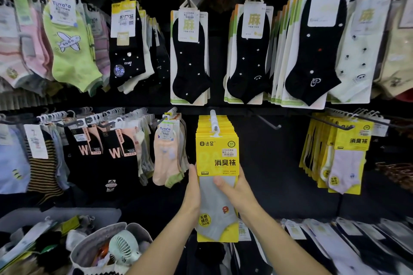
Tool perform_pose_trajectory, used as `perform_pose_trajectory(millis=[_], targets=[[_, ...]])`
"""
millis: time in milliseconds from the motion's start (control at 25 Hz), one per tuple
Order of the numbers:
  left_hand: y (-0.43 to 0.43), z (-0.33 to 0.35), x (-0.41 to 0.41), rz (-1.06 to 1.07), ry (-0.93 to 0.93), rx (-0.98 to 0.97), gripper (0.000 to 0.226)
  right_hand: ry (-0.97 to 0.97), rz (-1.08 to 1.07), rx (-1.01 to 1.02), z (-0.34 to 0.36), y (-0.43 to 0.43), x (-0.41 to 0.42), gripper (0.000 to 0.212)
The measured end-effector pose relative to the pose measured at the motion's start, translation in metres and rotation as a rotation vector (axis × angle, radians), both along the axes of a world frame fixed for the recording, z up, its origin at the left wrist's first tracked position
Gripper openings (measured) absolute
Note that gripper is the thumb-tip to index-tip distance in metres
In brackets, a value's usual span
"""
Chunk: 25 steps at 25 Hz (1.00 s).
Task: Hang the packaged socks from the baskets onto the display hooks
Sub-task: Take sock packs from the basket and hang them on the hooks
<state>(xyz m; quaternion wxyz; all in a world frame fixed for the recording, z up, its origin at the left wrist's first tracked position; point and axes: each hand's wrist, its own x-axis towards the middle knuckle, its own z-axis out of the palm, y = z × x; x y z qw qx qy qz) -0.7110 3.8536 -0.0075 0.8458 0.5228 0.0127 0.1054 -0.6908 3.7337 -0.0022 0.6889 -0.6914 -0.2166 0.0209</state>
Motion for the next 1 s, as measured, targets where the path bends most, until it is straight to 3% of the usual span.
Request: perform_pose_trajectory(millis=[200, 400, 640, 1000], targets=[[0.007, -0.003, -0.003, 0.021, 0.037, 0.016, 0.061, -0.010, 0.059, 0.007, -0.008, -0.008, -0.005, 0.080], [0.003, -0.006, -0.014, 0.040, 0.100, 0.123, 0.061, -0.015, 0.085, -0.056, -0.015, -0.009, -0.012, 0.098], [0.012, -0.036, -0.053, 0.118, 0.214, 0.209, 0.059, 0.143, 0.049, -0.233, -0.052, -0.058, -0.029, 0.113], [-0.056, -0.197, -0.152, -0.073, 0.674, 0.421, 0.059, 0.499, 0.066, -0.493, -0.190, -0.148, -0.110, 0.071]])
